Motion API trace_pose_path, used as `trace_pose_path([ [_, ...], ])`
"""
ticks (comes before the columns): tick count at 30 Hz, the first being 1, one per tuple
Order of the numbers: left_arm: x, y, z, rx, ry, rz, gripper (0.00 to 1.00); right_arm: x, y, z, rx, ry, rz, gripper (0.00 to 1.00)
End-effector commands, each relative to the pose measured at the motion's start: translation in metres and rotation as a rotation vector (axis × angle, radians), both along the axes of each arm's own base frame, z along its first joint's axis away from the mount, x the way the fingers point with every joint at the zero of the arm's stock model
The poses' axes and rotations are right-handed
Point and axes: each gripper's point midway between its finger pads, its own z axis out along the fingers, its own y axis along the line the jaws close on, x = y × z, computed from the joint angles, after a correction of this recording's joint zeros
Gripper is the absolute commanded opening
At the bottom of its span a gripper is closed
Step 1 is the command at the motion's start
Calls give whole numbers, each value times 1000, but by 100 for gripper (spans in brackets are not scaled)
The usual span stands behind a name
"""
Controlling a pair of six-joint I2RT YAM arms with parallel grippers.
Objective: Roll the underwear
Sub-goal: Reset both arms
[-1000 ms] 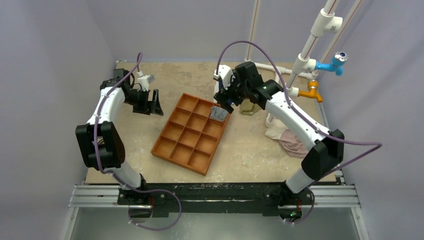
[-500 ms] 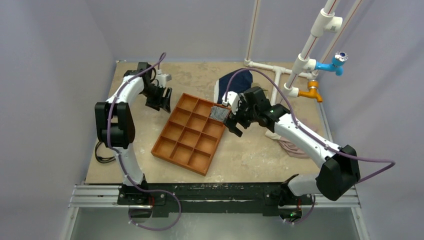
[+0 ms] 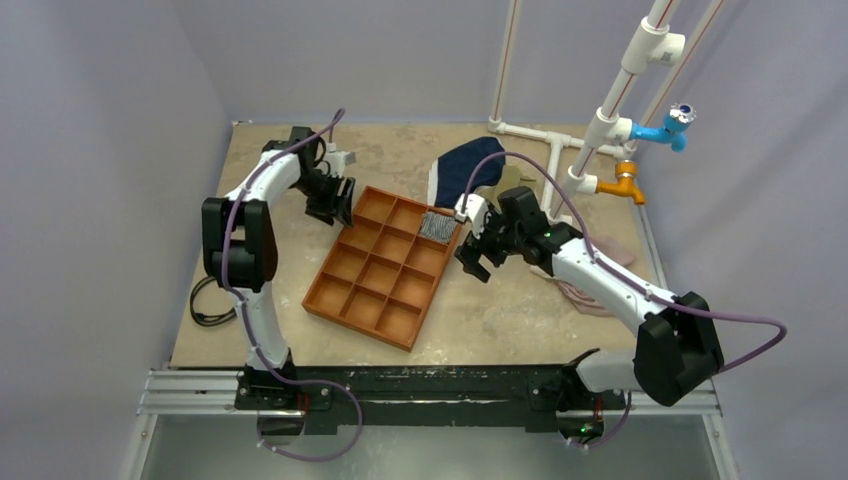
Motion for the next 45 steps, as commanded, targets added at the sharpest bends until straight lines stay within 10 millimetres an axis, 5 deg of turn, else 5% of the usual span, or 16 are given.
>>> trace_pose_path([
  [1,9,-16,4,-47,-13,-6,58,9,0,15,46,-70,9,94],
  [11,14,-21,-10,-6,-5,-8,53,18,-10,16,48,-72,-35,95],
  [17,8,-15,-4,20,-28,11,56,22,-8,35,108,-62,-74,97],
  [26,-6,4,73,3,-263,49,64,23,-9,73,145,-85,-113,99],
  [34,-47,42,138,13,-468,98,72,26,-13,110,178,-144,-154,99],
  [45,-112,47,183,-9,-710,92,92,28,-40,121,226,-291,-319,99],
])
